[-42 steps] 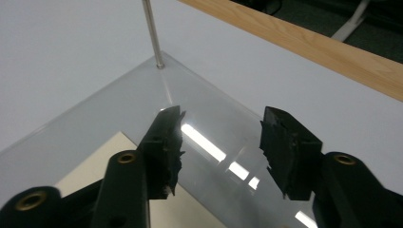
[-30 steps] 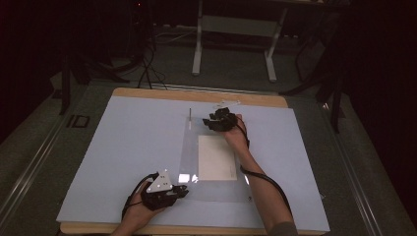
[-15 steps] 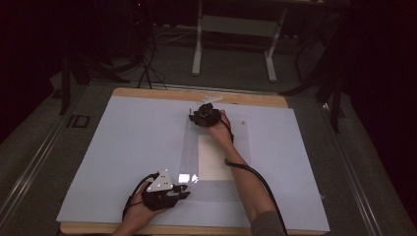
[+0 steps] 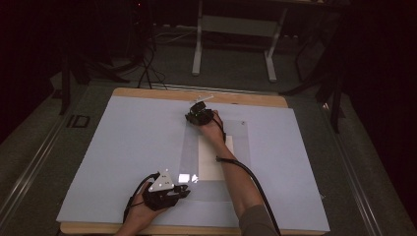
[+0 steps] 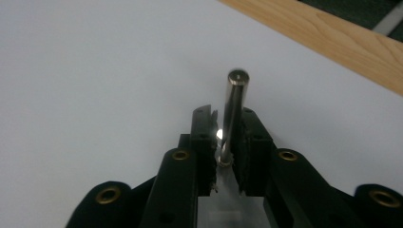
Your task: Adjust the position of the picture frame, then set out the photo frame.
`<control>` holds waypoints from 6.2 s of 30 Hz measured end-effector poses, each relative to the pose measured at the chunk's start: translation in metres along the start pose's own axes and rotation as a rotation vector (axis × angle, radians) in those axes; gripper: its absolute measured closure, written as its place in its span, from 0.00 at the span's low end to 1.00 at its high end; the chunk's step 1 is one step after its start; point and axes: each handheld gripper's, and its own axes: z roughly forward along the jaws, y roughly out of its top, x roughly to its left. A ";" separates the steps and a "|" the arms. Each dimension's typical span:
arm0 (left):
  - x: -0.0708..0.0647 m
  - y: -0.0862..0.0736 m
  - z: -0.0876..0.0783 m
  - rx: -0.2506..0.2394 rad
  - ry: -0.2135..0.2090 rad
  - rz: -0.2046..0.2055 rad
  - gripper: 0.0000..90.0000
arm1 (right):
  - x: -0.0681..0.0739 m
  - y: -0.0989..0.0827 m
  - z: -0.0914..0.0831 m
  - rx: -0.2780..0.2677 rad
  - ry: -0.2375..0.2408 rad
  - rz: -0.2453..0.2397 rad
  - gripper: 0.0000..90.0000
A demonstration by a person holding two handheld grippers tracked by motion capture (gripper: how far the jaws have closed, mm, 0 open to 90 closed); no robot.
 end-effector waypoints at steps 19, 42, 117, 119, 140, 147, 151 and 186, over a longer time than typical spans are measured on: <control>0.005 0.002 -0.012 -0.060 0.032 -0.065 0.93 | 0.007 0.005 -0.006 -0.017 -0.084 -0.056 0.94; 0.058 0.011 -0.077 -0.256 0.179 -0.220 0.90 | -0.033 -0.008 -0.087 -0.076 -0.163 0.017 0.94; 0.190 0.040 0.010 -0.060 0.333 -0.381 0.91 | -0.063 -0.130 -0.164 -0.033 -0.161 0.310 0.91; 0.189 0.040 0.010 -0.061 0.338 -0.379 0.91 | -0.063 -0.131 -0.164 -0.037 -0.156 0.312 0.91; 0.187 0.035 0.008 -0.092 0.323 -0.398 0.68 | -0.059 -0.132 -0.166 -0.039 -0.198 0.245 0.79; 0.176 0.037 0.001 -0.132 0.350 -0.362 0.59 | -0.057 -0.129 -0.175 -0.071 -0.209 0.210 0.67; 0.171 0.037 -0.002 -0.149 0.368 -0.349 0.57 | -0.056 -0.127 -0.178 -0.089 -0.205 0.203 0.63; 0.160 0.027 -0.016 -0.177 0.458 -0.330 0.56 | -0.047 -0.133 -0.187 -0.184 -0.242 0.155 0.94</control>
